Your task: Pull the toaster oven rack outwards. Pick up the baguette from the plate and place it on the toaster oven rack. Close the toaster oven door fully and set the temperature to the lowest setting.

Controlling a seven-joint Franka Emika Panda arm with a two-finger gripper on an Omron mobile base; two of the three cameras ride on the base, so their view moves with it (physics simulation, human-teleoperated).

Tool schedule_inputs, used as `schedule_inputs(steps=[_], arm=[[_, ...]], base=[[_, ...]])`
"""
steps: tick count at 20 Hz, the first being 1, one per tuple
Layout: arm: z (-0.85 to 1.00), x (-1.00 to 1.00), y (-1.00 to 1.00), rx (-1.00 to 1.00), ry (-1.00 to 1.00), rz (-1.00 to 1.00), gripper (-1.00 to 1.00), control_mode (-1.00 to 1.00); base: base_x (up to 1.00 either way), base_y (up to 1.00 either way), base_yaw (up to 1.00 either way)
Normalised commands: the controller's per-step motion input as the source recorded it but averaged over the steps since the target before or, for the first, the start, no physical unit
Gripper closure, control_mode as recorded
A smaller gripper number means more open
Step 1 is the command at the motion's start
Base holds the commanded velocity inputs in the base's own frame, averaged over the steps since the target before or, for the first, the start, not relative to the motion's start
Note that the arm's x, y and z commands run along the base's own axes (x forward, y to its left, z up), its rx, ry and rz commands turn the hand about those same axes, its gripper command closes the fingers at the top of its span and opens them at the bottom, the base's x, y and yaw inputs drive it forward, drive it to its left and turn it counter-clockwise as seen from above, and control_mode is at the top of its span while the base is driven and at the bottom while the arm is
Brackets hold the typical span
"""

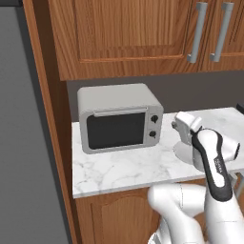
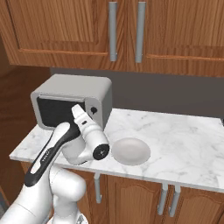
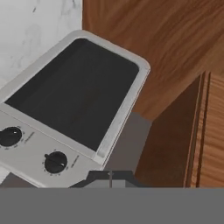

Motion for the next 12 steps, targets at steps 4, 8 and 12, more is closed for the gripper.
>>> schedule_inputs(steps=[4, 8, 12], arm=[[-0.2, 0.11, -0.01, 0.01, 0.11, 0.06, 1.0, -1.0], [-0.36, 0.29, -0.07, 0.0, 0.19, 0.03, 1.0, -1.0], [-0.47, 0.42, -0.12, 0.01, 0.2, 0.02, 1.0, -1.0]], base=[[0.0, 0.0, 0.0], [0.0, 0.0, 0.0], [0.0, 0.0, 0.0]])
